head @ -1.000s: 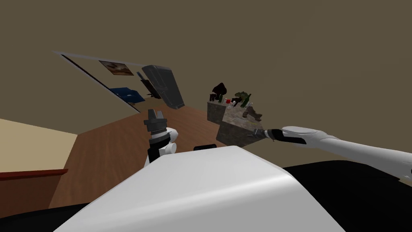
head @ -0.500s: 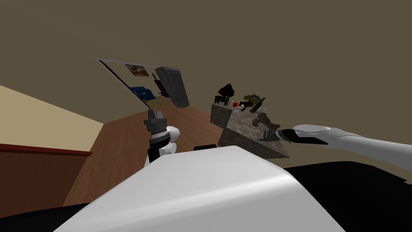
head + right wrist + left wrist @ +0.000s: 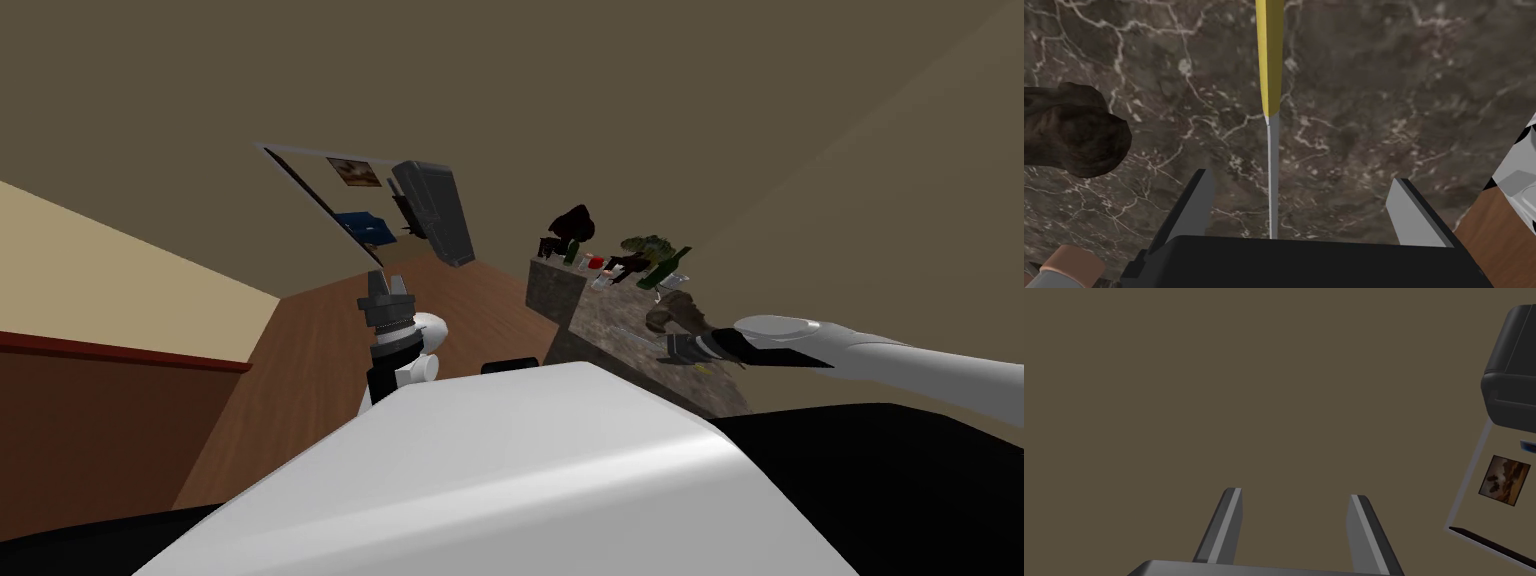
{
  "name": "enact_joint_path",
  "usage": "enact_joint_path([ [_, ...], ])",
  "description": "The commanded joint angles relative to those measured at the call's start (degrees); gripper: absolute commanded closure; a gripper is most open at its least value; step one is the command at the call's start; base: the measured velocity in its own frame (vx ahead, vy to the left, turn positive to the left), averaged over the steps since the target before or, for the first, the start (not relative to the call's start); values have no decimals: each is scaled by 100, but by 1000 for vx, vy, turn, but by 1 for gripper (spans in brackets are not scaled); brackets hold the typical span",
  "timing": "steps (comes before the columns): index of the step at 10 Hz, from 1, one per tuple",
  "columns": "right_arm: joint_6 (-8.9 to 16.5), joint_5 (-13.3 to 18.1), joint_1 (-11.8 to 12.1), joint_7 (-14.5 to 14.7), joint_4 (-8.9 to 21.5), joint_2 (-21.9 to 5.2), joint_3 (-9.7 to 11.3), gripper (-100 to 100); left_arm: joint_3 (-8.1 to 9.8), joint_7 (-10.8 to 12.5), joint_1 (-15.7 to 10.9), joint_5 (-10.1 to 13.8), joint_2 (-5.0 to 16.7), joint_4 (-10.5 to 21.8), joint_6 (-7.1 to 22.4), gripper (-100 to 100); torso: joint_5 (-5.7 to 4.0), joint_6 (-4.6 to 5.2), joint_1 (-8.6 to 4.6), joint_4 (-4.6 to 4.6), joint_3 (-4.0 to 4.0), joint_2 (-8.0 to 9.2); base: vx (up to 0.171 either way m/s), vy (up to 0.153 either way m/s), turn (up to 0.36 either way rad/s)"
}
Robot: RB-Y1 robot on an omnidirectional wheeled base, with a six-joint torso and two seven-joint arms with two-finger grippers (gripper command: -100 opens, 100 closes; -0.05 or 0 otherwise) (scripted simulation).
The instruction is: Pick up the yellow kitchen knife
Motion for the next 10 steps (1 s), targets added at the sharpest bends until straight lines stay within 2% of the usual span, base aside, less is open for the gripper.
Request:
enact_joint_path([
  [1,-78,63,122,45,28,31,192,-100,0,0,0,0,0,0,0,0,0,0,0,0,0,0,111,-57,150],
  [2,-78,69,26,6,55,27,124,-100,0,0,0,0,0,0,0,0,1,1,-2,-1,-2,-4,52,-32,32],
  [3,-96,74,31,12,60,27,137,0,0,0,0,0,0,0,0,0,3,3,8,2,6,11,9,-6,-2],
  [4,39,88,33,66,133,206,125,-100,0,0,0,0,0,0,0,0,6,4,18,6,16,27,-20,2,47],
  [5,106,96,34,93,170,296,120,-100,0,0,-1,0,-1,0,0,0,5,4,22,9,23,41,-43,8,43],
  [6,33,103,11,61,161,239,127,-100,-1,0,-1,0,-1,0,0,0,6,5,24,12,30,51,-19,4,4],
  [7,48,105,11,73,170,252,127,100,0,0,-1,0,-1,0,0,0,8,6,25,12,29,48,0,0,0],
  [10,-1,105,21,65,162,241,138,100,0,0,0,0,-1,0,0,0,-7,9,25,22,36,52,-1,-2,1],
])
